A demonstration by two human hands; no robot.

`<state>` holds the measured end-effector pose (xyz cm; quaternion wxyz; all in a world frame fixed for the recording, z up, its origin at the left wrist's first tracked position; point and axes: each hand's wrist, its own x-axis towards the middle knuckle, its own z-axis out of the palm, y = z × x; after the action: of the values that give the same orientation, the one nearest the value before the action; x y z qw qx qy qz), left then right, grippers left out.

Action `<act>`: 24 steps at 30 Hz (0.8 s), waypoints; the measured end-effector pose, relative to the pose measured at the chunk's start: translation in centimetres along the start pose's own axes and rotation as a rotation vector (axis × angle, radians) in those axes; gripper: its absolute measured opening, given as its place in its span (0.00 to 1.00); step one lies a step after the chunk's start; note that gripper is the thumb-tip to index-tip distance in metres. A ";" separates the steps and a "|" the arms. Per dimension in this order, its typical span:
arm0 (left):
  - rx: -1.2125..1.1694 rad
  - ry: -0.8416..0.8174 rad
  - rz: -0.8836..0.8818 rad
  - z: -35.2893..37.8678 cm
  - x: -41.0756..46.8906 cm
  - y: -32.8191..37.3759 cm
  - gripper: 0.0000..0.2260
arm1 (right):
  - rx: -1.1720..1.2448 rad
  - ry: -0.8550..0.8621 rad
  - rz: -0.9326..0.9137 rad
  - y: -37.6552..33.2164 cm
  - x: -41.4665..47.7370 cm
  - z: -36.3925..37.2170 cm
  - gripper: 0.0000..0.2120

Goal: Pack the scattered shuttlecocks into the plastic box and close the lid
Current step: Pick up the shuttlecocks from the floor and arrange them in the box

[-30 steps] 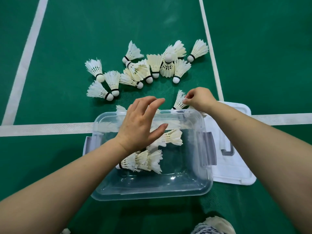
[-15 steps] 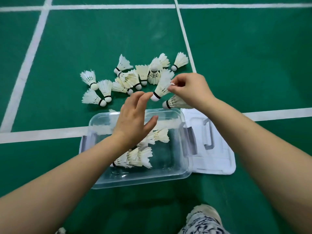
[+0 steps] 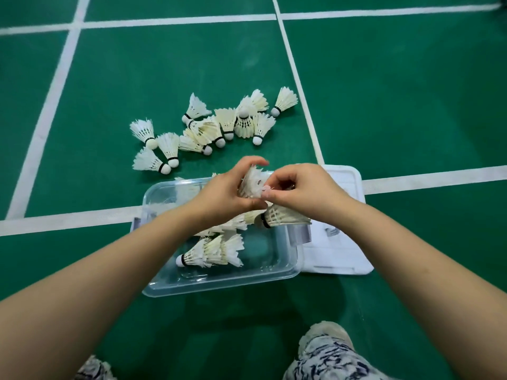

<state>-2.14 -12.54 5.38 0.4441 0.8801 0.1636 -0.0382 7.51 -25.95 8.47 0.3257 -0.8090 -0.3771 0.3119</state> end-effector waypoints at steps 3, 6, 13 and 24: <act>0.006 -0.047 -0.075 0.8 0.4 -1.3 0.19 | 0.062 0.012 0.045 0.9 0.3 -0.9 0.05; -0.070 -0.047 -0.154 2.3 0.3 -2.8 0.18 | 0.141 0.149 0.067 1.5 1.0 -2.0 0.05; 0.040 -0.149 -0.107 6.1 -1.2 -4.7 0.21 | 0.355 0.332 0.055 1.5 2.5 -1.8 0.05; 0.847 -0.439 0.207 7.7 -1.3 -7.0 0.24 | 0.402 0.281 0.011 1.3 3.1 -0.3 0.06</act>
<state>-5.03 -15.07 -4.39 0.0726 0.9662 -0.0520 -0.2417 9.91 -24.20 6.88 0.5277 -0.7654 -0.2542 0.2668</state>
